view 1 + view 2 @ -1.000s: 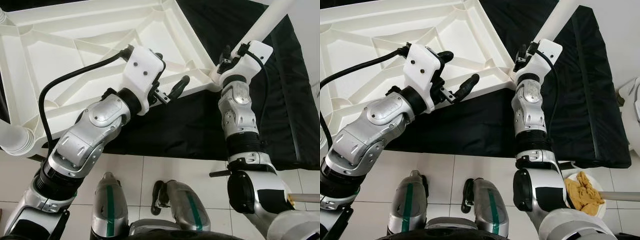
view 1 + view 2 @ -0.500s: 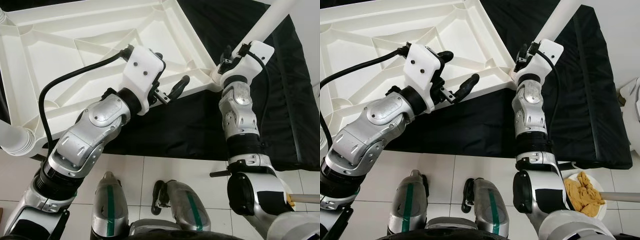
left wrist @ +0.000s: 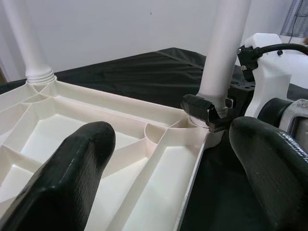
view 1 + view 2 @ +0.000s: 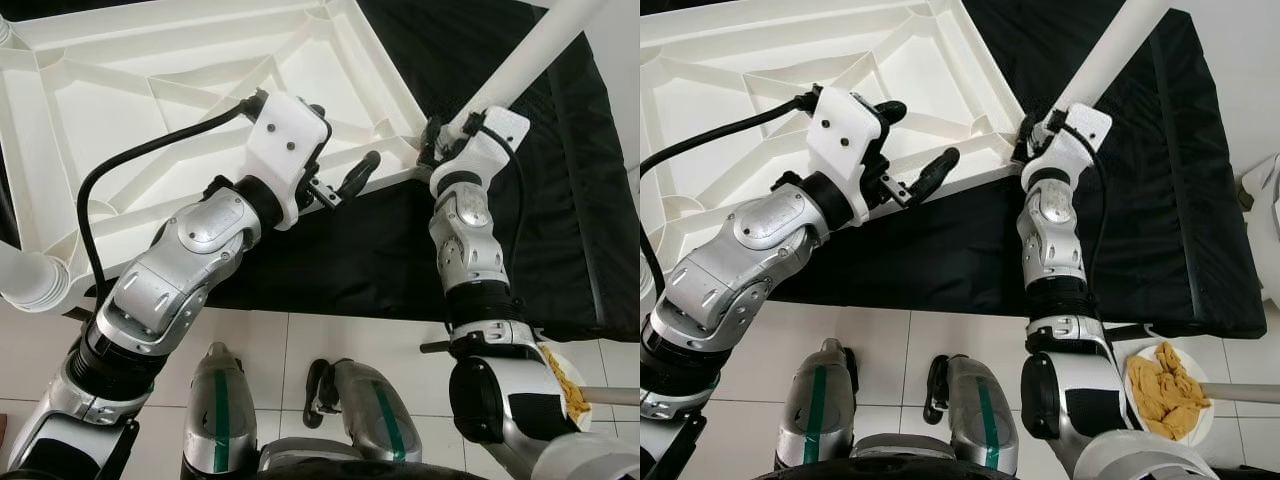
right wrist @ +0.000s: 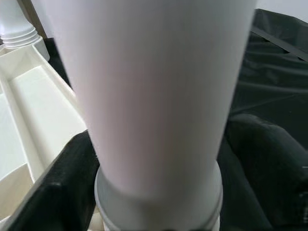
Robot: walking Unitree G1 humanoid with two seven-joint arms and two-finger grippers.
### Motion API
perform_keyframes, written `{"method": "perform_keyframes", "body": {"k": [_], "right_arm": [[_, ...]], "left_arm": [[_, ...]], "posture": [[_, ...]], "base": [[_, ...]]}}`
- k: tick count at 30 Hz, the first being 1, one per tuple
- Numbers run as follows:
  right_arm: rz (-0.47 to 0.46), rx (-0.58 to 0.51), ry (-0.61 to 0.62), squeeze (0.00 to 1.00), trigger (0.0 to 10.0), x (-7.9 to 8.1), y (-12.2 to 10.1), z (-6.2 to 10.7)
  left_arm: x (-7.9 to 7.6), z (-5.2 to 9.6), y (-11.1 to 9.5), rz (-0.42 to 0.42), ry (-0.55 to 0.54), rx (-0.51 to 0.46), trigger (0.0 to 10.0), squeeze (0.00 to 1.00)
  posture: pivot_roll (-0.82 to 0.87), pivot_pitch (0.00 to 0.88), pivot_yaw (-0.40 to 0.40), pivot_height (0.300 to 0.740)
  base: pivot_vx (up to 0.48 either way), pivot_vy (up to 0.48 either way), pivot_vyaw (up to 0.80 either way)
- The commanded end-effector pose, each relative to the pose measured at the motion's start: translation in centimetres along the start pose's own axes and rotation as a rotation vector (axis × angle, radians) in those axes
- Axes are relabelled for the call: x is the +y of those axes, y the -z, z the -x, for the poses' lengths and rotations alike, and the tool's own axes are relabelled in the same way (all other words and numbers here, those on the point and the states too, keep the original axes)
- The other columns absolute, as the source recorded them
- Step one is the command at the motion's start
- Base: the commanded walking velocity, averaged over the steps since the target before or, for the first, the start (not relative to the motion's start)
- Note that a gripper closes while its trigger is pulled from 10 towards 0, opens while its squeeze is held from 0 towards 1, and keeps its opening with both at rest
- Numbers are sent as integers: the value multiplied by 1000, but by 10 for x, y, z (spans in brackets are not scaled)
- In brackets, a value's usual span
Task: Building children table
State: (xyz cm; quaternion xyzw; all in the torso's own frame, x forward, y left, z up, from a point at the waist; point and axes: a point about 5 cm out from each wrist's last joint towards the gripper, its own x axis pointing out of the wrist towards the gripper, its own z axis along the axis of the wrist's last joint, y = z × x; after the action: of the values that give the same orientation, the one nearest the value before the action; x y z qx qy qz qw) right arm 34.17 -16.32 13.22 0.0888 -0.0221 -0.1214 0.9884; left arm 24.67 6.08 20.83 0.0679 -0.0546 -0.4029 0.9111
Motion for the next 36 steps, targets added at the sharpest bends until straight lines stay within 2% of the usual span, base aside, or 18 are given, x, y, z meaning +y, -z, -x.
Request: {"method": "perform_keyframes", "body": {"k": [1,8,23,24,25,26,30,33,36], "right_arm": [[12,19,10,1000,10000,-5,4,1],[17,13,14,1000,10000,-6,3,1],[27,-41,-89,1000,10000,-8,-7,2],[30,-47,-105,557,10000,-9,-8,2],[30,-47,-105,557,10000,-9,-8,2],[33,-56,-135,0,10000,-12,-11,2],[36,-64,-155,0,10000,-14,-14,2],[36,-53,-241,0,10000,-16,-14,2],[51,-50,-265,0,10000,-18,-15,1]], "left_arm": [[-8,0,-4,-11,101,-13,10000,0],[-9,0,-4,-8,101,-15,10000,0],[-10,1,-4,-4,105,-12,10000,0],[-10,1,-4,-3,105,-12,10000,0],[-10,1,-4,-3,105,-12,10000,0],[-10,1,-4,-3,106,-11,10000,0],[-10,1,-4,-2,106,-11,10000,0],[-10,1,-4,-1,109,-10,10000,0],[-10,1,-4,-1,109,-10,10000,0]], "posture": [[157,80,-125,740],[157,82,-126,740],[153,91,-122,740],[151,92,-122,740],[151,92,-122,740],[149,93,-120,740],[147,95,-119,740],[144,95,-118,740],[144,95,-118,740]], "base": [[0,0,0],[0,0,0],[0,0,0],[0,0,0],[0,0,0],[0,0,0],[0,0,0],[0,0,0],[0,0,0]]}}
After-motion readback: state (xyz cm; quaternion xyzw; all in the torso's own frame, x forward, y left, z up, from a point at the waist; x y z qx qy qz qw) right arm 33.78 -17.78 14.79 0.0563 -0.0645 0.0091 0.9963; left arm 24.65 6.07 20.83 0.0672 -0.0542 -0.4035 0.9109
